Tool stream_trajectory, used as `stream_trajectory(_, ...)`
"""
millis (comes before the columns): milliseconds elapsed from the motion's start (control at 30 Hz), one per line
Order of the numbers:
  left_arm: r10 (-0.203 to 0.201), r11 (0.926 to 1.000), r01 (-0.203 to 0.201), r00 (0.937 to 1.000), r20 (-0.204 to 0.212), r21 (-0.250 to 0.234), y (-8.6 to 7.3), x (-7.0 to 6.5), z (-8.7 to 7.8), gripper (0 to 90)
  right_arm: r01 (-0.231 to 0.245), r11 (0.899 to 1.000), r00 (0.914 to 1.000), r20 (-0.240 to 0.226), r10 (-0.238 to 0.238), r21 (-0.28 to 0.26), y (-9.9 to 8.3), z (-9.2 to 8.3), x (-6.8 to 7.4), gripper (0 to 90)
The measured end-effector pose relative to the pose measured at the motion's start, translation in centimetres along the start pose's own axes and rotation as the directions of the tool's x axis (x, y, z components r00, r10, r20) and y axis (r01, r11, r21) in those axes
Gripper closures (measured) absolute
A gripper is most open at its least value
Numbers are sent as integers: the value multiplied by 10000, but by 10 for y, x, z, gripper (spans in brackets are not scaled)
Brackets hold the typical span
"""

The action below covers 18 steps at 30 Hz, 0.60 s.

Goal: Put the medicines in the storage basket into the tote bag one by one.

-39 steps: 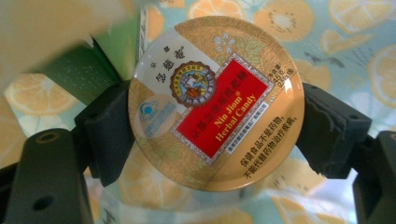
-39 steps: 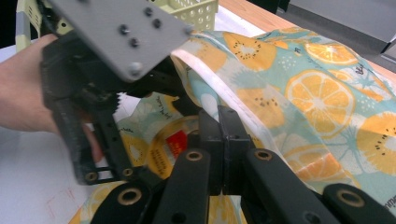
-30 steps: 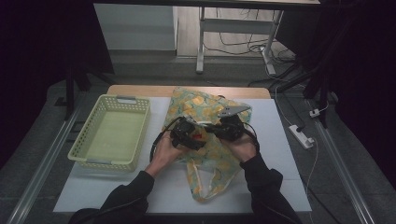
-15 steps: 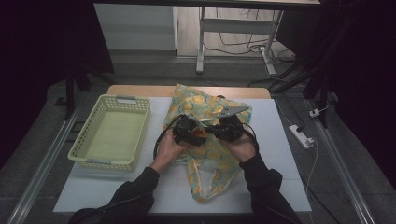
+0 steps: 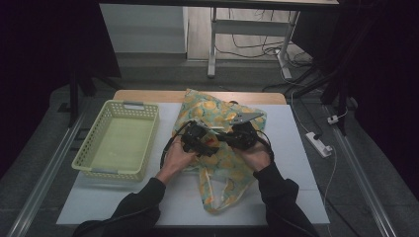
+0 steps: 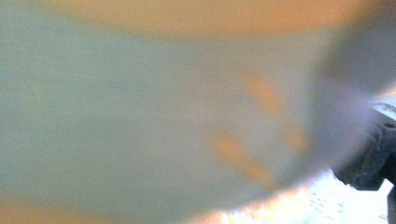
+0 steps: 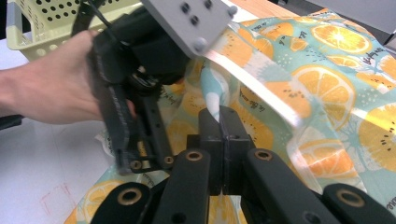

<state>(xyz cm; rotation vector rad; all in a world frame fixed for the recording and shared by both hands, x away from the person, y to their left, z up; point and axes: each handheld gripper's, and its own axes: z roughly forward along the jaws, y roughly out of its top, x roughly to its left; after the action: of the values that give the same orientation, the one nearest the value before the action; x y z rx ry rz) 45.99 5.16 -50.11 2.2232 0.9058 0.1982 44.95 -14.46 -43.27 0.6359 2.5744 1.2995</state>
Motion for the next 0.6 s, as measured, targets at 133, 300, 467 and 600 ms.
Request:
stream_trajectory(133,10,9999,-2,9978,661,-120,-3,-4,-8,36,8,10000,10000,-6,-8,-8,0,0,0,893)
stream_trajectory(300,315,9991,-283,9934,1104,-309,-8,-11,-18,0,12,10000,10000,5,-12,-29,1,-1,0,892)
stream_trajectory(467,578,9978,-524,9881,1424,-417,-16,-16,-26,0,10,10000,10000,12,-10,-31,1,-1,0,893)
stream_trajectory(600,610,9977,-542,9801,1890,-409,-22,-19,-31,0,19,10000,10000,11,-19,-34,1,-2,0,893)
